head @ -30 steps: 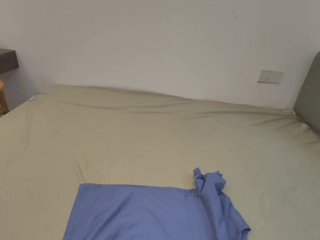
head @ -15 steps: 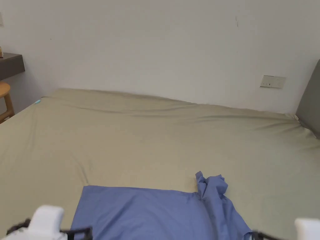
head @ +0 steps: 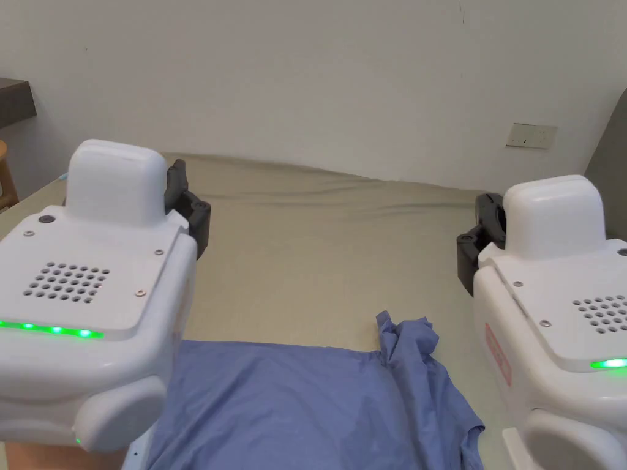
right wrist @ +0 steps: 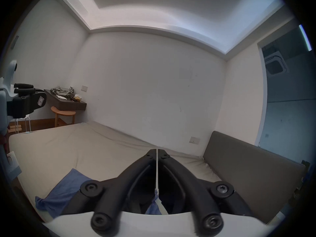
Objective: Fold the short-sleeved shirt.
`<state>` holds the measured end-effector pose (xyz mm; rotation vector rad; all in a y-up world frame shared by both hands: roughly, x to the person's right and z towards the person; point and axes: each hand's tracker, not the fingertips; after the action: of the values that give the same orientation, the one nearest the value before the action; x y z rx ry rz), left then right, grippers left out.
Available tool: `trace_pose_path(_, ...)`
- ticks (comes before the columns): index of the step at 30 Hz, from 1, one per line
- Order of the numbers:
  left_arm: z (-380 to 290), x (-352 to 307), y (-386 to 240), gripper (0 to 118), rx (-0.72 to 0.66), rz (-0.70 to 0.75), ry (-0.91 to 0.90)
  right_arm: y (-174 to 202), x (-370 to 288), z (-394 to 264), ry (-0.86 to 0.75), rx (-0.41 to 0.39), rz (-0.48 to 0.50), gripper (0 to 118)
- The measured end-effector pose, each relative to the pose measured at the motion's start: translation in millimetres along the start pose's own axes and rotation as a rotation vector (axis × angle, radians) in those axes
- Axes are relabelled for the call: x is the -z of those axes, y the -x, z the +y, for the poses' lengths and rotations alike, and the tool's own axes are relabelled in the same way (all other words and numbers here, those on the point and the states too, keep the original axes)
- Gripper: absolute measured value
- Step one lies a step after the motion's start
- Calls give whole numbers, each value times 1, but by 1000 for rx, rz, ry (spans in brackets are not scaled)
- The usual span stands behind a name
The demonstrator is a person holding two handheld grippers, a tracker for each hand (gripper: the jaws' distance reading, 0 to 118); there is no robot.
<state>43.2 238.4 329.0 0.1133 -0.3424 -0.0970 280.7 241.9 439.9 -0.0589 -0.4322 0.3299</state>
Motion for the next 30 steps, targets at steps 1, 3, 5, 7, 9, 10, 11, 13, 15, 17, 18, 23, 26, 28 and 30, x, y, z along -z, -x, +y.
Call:
trace_pose_path(1,-1,1,-4,5,6,-1,6,3,1,-1,-4,-4,0,4)
trace_pose_path(3,-6,5,-9,0,16,-7,13,6,6,-3,2,5,18,2)
trace_pose_path(5,-13,11,-14,0,27,-29,47,9,12,-8,19,20,27,2)
trace_pose_path(7,-23,18,-15,0,24,-36,63,10,18,-15,34,26,36,2)
trace_pose_path(9,-34,27,-17,0,28,-40,94,11,26,-25,54,25,40,2)
trace_pose_path(10,-41,32,-17,0,27,-45,114,12,31,-31,68,25,41,2)
trace_pose_path(11,-48,38,-17,0,26,-51,135,10,35,-37,81,28,44,2)
trace_pose_path(13,-71,52,-12,0,3,-85,199,10,45,-50,113,30,49,2)
trace_pose_path(15,-109,75,-2,0,-16,-134,326,7,56,-66,153,21,53,2)
trace_pose_path(17,-153,101,8,0,35,-75,456,3,67,-82,187,13,50,2)
trace_pose_path(18,-178,115,15,0,27,-77,523,1,74,-91,207,18,49,2)
trace_pose_path(23,-275,184,43,24,36,-42,780,-10,107,-134,320,19,33,2)
trace_pose_path(26,-312,224,58,118,-23,-22,891,-17,122,-155,369,19,19,2)
trace_pose_path(28,-332,248,65,112,-56,-13,923,-22,130,-165,398,26,12,2)
trace_pose_path(30,-347,270,70,111,-22,59,963,-25,139,-175,424,17,0,2)
